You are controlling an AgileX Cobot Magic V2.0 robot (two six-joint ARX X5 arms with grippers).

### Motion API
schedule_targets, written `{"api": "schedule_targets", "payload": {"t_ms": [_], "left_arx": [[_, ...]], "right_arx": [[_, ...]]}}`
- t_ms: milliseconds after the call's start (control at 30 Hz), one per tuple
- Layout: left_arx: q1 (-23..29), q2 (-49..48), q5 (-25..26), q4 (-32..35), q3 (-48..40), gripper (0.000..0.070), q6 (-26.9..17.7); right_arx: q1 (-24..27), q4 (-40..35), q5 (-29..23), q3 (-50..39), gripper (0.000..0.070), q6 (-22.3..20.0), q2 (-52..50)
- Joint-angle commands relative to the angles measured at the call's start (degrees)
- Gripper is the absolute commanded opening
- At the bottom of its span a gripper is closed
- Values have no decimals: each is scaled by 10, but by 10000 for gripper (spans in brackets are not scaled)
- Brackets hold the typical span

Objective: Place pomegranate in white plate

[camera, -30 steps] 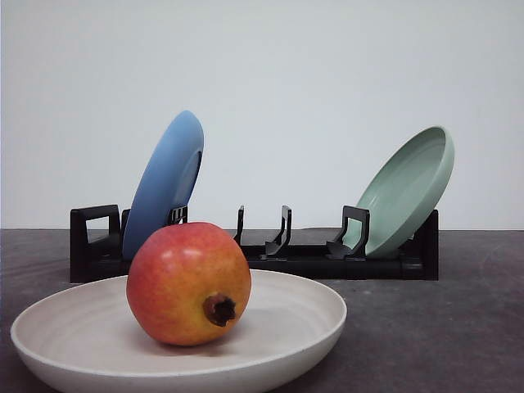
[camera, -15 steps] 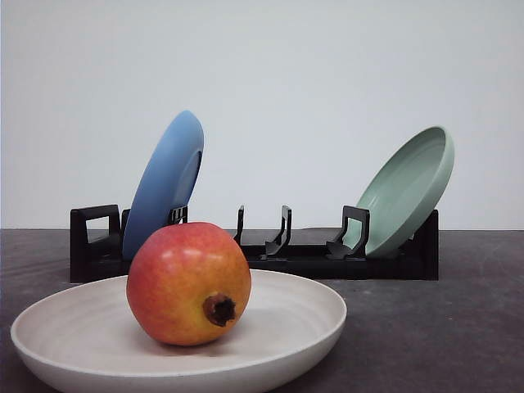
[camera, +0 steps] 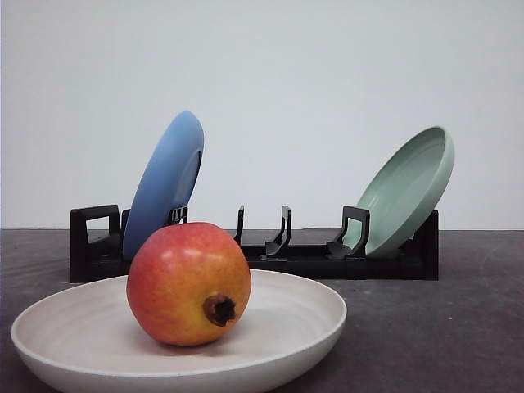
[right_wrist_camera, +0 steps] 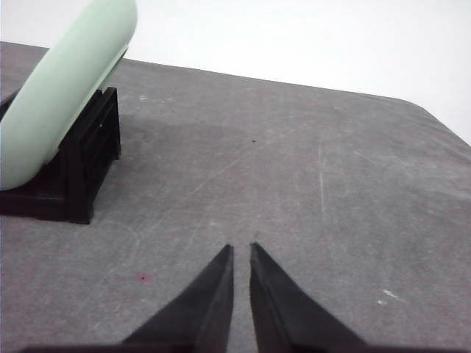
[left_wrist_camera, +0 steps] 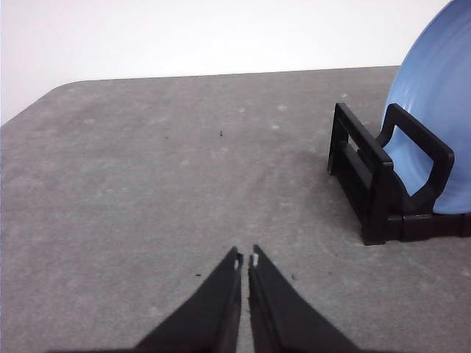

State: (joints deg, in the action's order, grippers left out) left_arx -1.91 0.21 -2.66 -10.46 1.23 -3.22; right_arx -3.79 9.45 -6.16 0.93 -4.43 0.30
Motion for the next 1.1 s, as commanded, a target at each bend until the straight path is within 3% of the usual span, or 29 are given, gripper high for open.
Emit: {"api": "schedule_targets", "payload": {"t_ms": [0, 1067], "left_arx": [[0, 0, 3, -3, -5, 0, -3], [0, 0, 3, -3, -5, 0, -3]], "right_arx": [[0, 2, 1, -2, 38, 8, -1], [0, -4, 1, -2, 38, 8, -1]]}}
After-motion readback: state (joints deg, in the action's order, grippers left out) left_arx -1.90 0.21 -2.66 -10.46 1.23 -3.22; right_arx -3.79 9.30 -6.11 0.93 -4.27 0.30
